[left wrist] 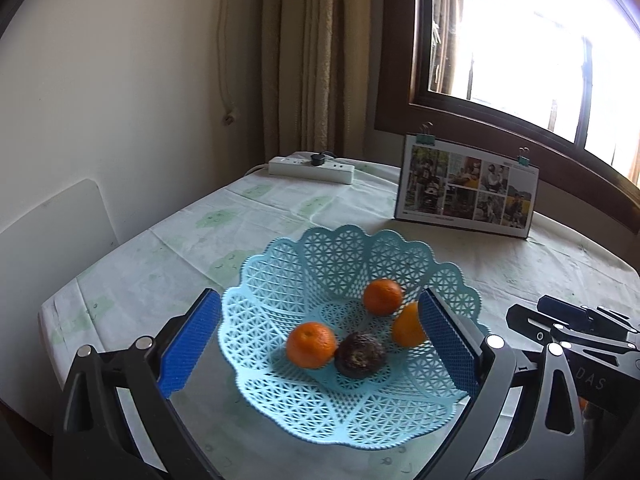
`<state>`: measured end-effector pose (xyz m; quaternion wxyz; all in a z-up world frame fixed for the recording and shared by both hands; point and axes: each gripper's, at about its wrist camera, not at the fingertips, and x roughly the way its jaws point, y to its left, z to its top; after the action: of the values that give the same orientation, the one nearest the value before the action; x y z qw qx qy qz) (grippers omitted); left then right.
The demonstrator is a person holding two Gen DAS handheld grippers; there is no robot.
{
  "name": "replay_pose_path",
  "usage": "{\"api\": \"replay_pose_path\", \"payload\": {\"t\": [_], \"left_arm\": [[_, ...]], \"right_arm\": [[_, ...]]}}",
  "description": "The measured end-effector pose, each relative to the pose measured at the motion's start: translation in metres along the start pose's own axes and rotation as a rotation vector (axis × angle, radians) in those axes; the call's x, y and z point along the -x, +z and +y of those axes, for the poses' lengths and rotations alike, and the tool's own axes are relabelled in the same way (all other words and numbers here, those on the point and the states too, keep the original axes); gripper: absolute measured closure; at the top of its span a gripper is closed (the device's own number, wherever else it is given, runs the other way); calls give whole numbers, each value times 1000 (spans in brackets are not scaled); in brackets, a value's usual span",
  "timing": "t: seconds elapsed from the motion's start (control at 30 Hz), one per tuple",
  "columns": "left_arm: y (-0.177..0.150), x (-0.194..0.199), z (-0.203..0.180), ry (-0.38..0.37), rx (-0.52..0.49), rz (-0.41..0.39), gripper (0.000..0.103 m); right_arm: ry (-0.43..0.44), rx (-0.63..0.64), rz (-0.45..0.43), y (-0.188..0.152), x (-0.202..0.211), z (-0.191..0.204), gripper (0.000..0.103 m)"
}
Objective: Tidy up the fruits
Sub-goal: 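Lower the small orange into the basket and open the right tool, then grasp the dark wrinkled fruit with the right tool and lift it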
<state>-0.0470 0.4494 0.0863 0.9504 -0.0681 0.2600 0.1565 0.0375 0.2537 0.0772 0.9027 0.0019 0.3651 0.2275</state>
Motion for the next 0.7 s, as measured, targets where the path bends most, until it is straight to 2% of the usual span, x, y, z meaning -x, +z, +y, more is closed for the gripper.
{"api": "replay_pose_path", "payload": {"t": [0.27,0.5,0.7], "left_arm": [[-1,2,-28,-39,-43,5,3],[-4,6,-52,-77,-83,8,3],[-6,8,-73,-107,-115,17,3]], "right_arm": [[-107,-70,-2,-7,14,-56,50],[-240,-146,26,-22,24,-118,50],[-300,-195,54,-33,21,-157,50]]}}
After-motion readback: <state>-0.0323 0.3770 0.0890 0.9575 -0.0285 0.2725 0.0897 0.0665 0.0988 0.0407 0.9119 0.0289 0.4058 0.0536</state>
